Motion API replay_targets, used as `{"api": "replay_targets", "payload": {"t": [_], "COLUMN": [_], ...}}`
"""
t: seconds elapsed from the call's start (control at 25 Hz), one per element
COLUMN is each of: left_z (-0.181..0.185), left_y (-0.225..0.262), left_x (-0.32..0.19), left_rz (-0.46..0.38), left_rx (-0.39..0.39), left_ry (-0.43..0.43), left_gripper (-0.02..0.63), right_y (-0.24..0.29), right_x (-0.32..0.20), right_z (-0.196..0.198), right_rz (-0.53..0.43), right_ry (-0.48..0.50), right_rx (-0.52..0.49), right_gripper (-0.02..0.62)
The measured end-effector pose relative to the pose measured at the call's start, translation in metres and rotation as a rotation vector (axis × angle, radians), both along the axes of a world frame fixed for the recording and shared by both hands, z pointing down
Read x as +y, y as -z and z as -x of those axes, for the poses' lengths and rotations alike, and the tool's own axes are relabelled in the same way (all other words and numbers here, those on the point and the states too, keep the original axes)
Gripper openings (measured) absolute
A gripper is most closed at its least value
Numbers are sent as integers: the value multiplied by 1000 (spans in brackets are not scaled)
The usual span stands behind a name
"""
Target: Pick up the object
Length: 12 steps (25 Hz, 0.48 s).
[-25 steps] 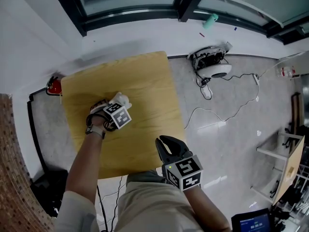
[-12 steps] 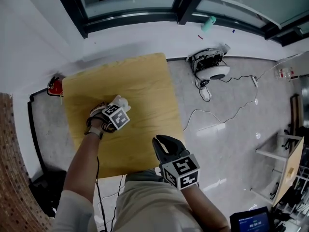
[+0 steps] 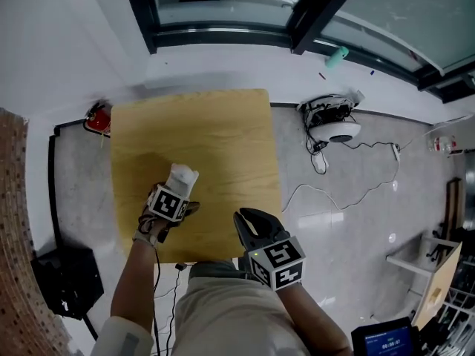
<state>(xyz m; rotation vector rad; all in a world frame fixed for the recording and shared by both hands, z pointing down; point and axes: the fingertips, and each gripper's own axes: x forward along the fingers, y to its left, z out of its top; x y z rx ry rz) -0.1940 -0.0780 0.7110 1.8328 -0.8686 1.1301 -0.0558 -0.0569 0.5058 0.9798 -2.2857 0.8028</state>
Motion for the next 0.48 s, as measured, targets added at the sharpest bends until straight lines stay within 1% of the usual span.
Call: {"api": "replay_targets", "payload": {"t": [0.08, 0.16, 0.32, 0.48], "left_z": [-16, -34, -71, -96], "left_y": [23, 59, 153, 231], "left_x": [11, 18, 27, 36], "left_rz": [-26, -59, -152, -236], "left_rx": [124, 250, 507, 678], "left_ry": [96, 168, 267, 350], "left_gripper": [534, 534, 535, 535], "right_y": [2, 7, 24, 57], "right_x": [2, 3, 5, 2], "right_z": [0, -3, -12, -25], "right_rz": [-3, -14, -58, -124], "right_ry": [15, 30, 63, 66], "right_rx": [-9, -25, -60, -105], "right_gripper": [31, 31, 31, 31]}}
